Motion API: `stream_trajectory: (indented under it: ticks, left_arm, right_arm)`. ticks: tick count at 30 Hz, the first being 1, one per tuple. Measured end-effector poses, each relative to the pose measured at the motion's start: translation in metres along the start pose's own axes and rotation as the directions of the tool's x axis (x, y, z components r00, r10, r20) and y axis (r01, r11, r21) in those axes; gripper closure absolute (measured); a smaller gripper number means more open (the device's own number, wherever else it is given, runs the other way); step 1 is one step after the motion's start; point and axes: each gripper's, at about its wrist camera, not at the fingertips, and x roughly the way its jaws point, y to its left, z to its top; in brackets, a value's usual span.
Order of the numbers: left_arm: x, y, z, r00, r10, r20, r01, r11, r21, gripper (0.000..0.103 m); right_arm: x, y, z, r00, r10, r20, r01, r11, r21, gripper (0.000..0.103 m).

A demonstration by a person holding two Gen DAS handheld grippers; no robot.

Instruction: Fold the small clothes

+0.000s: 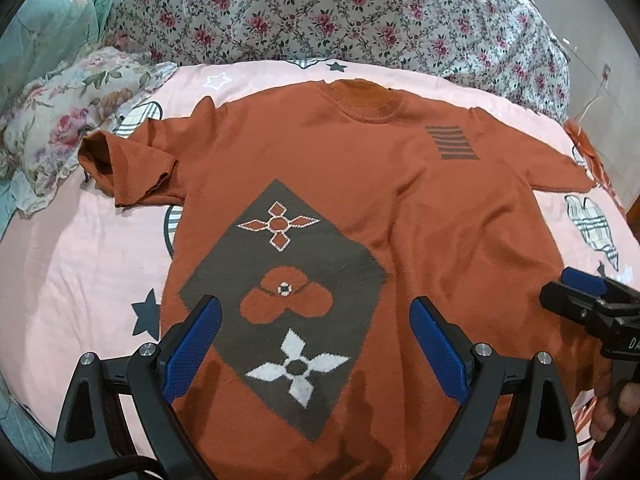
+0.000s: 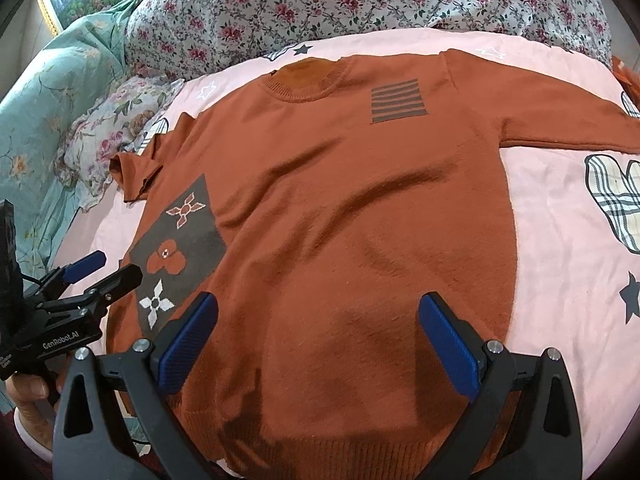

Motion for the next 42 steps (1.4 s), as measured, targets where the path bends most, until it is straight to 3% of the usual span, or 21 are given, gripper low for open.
stream_trajectory:
  ticks: [3, 10, 12, 16, 24, 27, 31, 34, 36, 38, 39, 42]
  left_arm:
    - [0.002, -0.001, 0.005, 1.0, 0.004, 0.007, -0.004, 1.0, 0.009, 0.008]
    - [0.015, -0.002, 0.021, 1.0, 0.027, 0.011, -0.027, 0.999, 0.026, 0.008]
    - [0.02, -0.002, 0.026, 1.0, 0.027, 0.006, -0.027, 0.999, 0.023, 0.008]
    - [0.033, -0.003, 0.034, 0.999, 0.04, -0.007, -0.04, 0.999, 0.021, 0.008]
    - [0.063, -0.018, 0.043, 0.998, 0.039, -0.057, -0.037, 0.999, 0.035, 0.008]
    - [0.076, -0.025, 0.043, 0.996, 0.043, -0.081, -0.039, 0.998, 0.05, 0.008]
    - [0.095, -0.027, 0.044, 0.991, 0.042, -0.125, -0.035, 0.998, 0.053, 0.008]
    - [0.109, -0.028, 0.047, 0.988, 0.039, -0.147, -0.032, 0.998, 0.046, 0.008]
    - [0.114, -0.029, 0.048, 0.987, 0.035, -0.156, -0.028, 0.999, 0.045, 0.008]
    - [0.117, -0.031, 0.048, 0.987, 0.029, -0.157, -0.022, 0.999, 0.045, 0.008]
    - [0.118, -0.032, 0.047, 0.988, 0.023, -0.156, -0.016, 0.999, 0.045, 0.008]
    - [0.118, -0.032, 0.045, 0.987, 0.015, -0.163, -0.007, 0.999, 0.044, 0.008]
  right_arm:
    - [-0.002, -0.006, 0.003, 0.999, 0.053, 0.001, -0.053, 0.998, 0.036, 0.003]
    - [-0.015, -0.056, 0.022, 0.997, 0.017, 0.076, -0.025, 0.993, 0.113, 0.003]
    - [-0.02, -0.08, 0.031, 0.996, -0.005, 0.092, -0.01, 0.988, 0.155, 0.005]
    - [-0.028, -0.149, 0.054, 0.99, -0.087, 0.109, 0.056, 0.963, 0.265, 0.021]
    - [-0.036, -0.307, 0.096, 0.956, -0.264, 0.131, 0.16, 0.837, 0.522, 0.032]
    - [-0.033, -0.365, 0.112, 0.926, -0.358, 0.123, 0.223, 0.778, 0.588, 0.034]
    - [-0.038, -0.432, 0.121, 0.895, -0.423, 0.143, 0.208, 0.68, 0.703, 0.034]
    - [-0.04, -0.462, 0.129, 0.878, -0.453, 0.153, 0.215, 0.66, 0.72, 0.035]
    - [-0.035, -0.472, 0.138, 0.87, -0.471, 0.144, 0.234, 0.652, 0.721, 0.046]
    - [-0.032, -0.473, 0.143, 0.872, -0.474, 0.126, 0.257, 0.66, 0.706, 0.083]
    - [-0.031, -0.469, 0.147, 0.876, -0.463, 0.133, 0.251, 0.674, 0.695, 0.092]
    - [-0.037, -0.434, 0.155, 0.879, -0.435, 0.195, 0.232, 0.748, 0.622, 0.094]
